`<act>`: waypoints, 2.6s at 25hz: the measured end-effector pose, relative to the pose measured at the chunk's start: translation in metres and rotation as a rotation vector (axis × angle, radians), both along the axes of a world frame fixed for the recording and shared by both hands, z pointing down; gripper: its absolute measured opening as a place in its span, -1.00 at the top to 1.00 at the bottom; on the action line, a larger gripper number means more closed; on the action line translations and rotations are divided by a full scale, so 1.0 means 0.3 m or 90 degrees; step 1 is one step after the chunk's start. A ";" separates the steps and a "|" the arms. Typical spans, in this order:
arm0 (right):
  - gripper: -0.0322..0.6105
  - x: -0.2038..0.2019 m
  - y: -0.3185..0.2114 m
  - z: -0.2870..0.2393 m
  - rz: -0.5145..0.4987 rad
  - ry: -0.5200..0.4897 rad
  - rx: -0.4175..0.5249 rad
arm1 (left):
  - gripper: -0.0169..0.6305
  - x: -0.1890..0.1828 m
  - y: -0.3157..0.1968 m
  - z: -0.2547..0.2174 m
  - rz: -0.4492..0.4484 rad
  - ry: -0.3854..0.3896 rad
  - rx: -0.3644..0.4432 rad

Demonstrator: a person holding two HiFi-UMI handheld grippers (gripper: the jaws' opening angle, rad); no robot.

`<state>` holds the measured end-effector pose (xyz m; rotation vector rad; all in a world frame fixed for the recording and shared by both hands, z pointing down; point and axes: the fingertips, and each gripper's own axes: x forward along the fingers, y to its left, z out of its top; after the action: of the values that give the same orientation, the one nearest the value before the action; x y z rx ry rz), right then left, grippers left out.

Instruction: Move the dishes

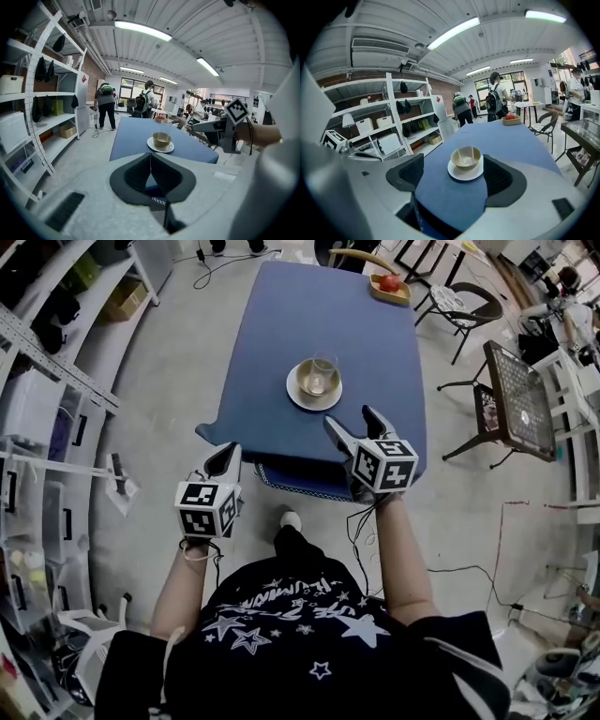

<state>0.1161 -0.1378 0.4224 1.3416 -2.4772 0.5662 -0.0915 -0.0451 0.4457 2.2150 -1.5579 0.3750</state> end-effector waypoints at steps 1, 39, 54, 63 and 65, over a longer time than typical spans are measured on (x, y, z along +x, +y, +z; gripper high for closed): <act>-0.26 -0.006 -0.032 0.008 -0.010 0.006 -0.002 | 0.89 0.006 -0.022 -0.005 -0.005 -0.001 0.001; 0.02 -0.230 -0.492 0.175 -0.056 0.126 0.081 | 0.89 -0.095 -0.561 0.079 0.065 0.020 -0.051; 0.02 -0.154 -0.554 -0.065 -0.020 0.097 0.117 | 0.89 -0.057 -0.677 0.052 0.118 0.036 -0.033; 0.02 -0.047 -0.692 -0.045 0.028 0.128 0.103 | 0.89 -0.040 -0.771 0.032 0.131 0.035 -0.026; 0.02 -0.015 -0.716 0.003 0.038 0.138 0.085 | 0.89 -0.035 -0.785 0.038 0.132 0.033 -0.030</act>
<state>0.1116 -0.3526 0.4233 1.4458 -2.3408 0.2559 -0.1020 -0.2806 0.4570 2.3364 -1.2839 0.4067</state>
